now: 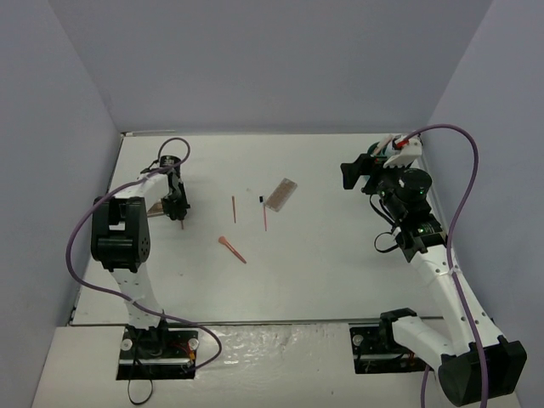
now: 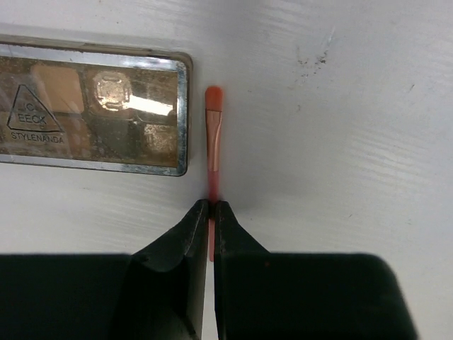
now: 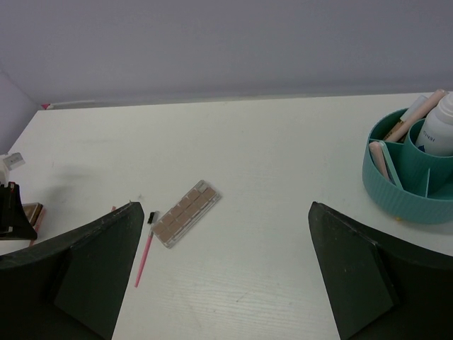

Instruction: Organize the makeup

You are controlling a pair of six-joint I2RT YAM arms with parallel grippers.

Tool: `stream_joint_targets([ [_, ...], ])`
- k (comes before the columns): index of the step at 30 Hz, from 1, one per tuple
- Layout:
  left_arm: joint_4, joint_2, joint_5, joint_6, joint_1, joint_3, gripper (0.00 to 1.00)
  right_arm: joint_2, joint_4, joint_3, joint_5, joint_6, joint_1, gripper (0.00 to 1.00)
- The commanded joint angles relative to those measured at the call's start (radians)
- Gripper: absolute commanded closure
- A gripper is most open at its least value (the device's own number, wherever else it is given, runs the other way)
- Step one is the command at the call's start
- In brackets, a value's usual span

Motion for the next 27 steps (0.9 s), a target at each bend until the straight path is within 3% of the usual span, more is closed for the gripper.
stream_joint_targets([
  [1,0.0,-0.006,-0.016,-0.022,-0.056,-0.003,1.0,-0.023,0.071,0.008,-0.002,-0.008,0.005,0.0],
  [8,0.032,-0.232,-0.043,0.031,-0.176,0.001,1.0,0.001,0.067,0.033,-0.129,0.011,0.006,0.0],
  [14,0.204,-0.461,0.025,0.081,-0.367,-0.044,1.0,0.079,0.087,0.078,-0.342,0.101,0.023,0.06],
  [27,0.422,-0.555,0.091,0.135,-0.696,-0.01,1.0,0.217,0.271,0.104,-0.461,0.285,0.153,0.33],
])
